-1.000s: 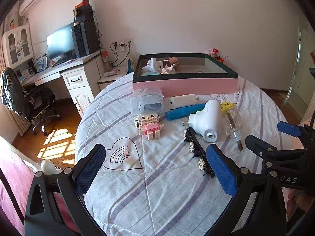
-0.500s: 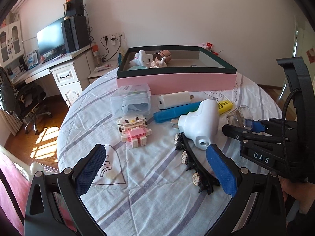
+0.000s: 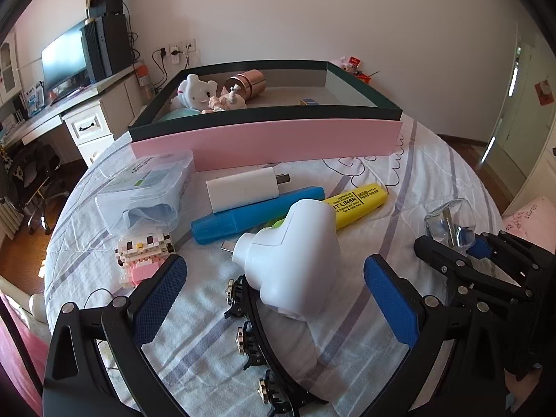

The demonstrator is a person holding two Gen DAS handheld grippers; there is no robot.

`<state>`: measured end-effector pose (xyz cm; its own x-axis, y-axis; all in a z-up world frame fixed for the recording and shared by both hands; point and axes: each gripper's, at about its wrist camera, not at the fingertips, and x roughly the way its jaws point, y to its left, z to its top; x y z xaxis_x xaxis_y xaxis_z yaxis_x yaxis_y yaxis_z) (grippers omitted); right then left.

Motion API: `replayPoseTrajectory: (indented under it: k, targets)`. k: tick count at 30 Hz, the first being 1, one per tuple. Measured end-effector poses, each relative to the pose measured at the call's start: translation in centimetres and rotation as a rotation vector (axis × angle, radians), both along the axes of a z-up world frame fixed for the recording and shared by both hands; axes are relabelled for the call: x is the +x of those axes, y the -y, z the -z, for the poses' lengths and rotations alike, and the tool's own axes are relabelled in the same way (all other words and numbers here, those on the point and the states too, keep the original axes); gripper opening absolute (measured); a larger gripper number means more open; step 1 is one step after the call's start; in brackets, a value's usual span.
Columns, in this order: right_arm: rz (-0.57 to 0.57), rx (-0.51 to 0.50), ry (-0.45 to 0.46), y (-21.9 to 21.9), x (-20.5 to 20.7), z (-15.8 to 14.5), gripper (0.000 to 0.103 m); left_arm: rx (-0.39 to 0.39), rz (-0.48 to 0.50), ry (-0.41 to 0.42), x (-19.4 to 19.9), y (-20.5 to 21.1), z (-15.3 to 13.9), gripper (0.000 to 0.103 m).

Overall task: Organize rigid objects
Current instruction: 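Grasp the white plastic nozzle with left tool while right tool grasps the clear bottle, then carry the white nozzle and clear bottle over the pink box with both tools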

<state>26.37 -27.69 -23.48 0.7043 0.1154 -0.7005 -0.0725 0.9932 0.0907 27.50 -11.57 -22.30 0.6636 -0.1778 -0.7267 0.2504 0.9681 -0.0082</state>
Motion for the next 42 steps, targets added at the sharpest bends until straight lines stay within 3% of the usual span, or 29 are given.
replayPoseTrajectory:
  k: [3, 5, 9, 11, 19, 20, 29, 42]
  targets:
    - [-0.004, 0.029, 0.003, 0.4, 0.0, 0.1, 0.035, 0.031, -0.012, -0.028, 0.9, 0.5, 1.0, 0.096]
    - [-0.005, 0.035, 0.006, 0.4, 0.0, 0.1, 0.035, 0.016, 0.006, -0.062, 1.3, 0.4, 1.5, 0.076]
    - [-0.008, 0.042, 0.009, 0.5, -0.2, 0.2, 0.035, -0.015, 0.023, -0.039, 0.8, 0.2, 1.3, 0.073]
    - [-0.008, 0.043, 0.011, 0.5, -0.2, 0.1, 0.035, -0.049, 0.031, -0.02, 0.5, -0.2, 0.9, 0.065]
    - [0.001, 0.048, 0.03, 0.6, -0.6, 0.0, 0.034, -0.093, 0.035, 0.033, -1.1, -1.6, -0.4, 0.063]
    - [0.003, 0.051, 0.033, 0.6, -0.7, 0.0, 0.034, -0.1, 0.042, 0.033, -1.3, -1.8, -0.6, 0.055]
    - [-0.035, 0.089, 0.069, -1.1, -1.9, -1.8, 0.032, -0.141, 0.038, 0.079, -3.1, -3.8, -2.2, 0.055]
    - [-0.114, 0.09, 0.273, -5.5, -6.3, -9.9, 0.032, -0.126, -0.006, 0.336, -8.4, -5.9, -9.8, 0.055]
